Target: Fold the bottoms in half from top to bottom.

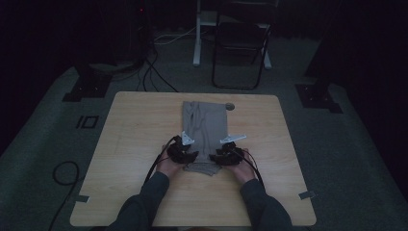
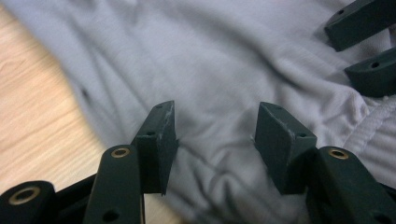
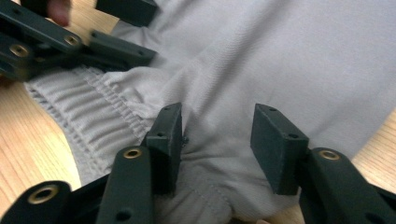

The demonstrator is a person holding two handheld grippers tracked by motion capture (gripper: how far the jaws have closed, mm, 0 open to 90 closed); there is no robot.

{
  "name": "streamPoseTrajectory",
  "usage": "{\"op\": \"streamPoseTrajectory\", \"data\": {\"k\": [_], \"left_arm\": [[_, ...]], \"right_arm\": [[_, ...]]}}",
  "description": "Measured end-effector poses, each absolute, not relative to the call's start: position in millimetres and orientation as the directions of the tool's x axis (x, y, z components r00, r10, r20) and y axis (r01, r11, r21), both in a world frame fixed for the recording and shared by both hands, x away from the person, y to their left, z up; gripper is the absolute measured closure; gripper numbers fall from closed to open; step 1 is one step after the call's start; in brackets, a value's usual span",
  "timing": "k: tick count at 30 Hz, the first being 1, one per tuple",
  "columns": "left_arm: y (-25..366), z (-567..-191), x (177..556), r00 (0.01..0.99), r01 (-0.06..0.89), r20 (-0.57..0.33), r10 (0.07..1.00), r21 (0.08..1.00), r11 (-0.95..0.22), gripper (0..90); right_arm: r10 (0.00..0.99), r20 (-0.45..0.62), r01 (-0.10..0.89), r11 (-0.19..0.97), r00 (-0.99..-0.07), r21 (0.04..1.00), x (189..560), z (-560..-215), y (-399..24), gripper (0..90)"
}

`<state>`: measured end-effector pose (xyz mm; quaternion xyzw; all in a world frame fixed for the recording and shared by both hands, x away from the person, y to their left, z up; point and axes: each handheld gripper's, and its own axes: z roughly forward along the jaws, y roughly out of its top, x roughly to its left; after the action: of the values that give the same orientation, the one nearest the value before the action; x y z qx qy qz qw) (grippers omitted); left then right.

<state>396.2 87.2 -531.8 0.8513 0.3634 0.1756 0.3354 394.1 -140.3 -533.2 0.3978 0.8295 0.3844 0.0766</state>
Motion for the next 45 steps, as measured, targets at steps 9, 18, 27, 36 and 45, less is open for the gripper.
{"op": "streamPoseTrajectory", "data": {"k": [9,18,27,36,45], "left_arm": [[93,-537,387,0.657,0.525,0.015,0.753,0.707,-0.473,49.8],[94,-538,376,0.647,0.533,-0.001,0.763,0.716,-0.451,51.6],[93,-538,364,0.646,0.539,-0.012,0.763,0.715,-0.445,52.1],[97,-538,341,0.666,0.535,-0.032,0.745,0.716,-0.448,51.9],[95,-537,317,0.691,0.527,-0.040,0.722,0.711,-0.465,52.2]], "right_arm": [[0.727,0.159,0.599,0.399,-0.668,0.694,390,-535,-138,48.3],[0.722,0.143,0.591,0.418,-0.677,0.689,387,-535,-134,47.6],[0.714,0.136,0.586,0.433,-0.686,0.685,381,-535,-131,47.1],[0.693,0.152,0.589,0.451,-0.704,0.670,361,-533,-134,46.7],[0.672,0.153,0.587,0.484,-0.724,0.649,340,-531,-136,46.8]]}}
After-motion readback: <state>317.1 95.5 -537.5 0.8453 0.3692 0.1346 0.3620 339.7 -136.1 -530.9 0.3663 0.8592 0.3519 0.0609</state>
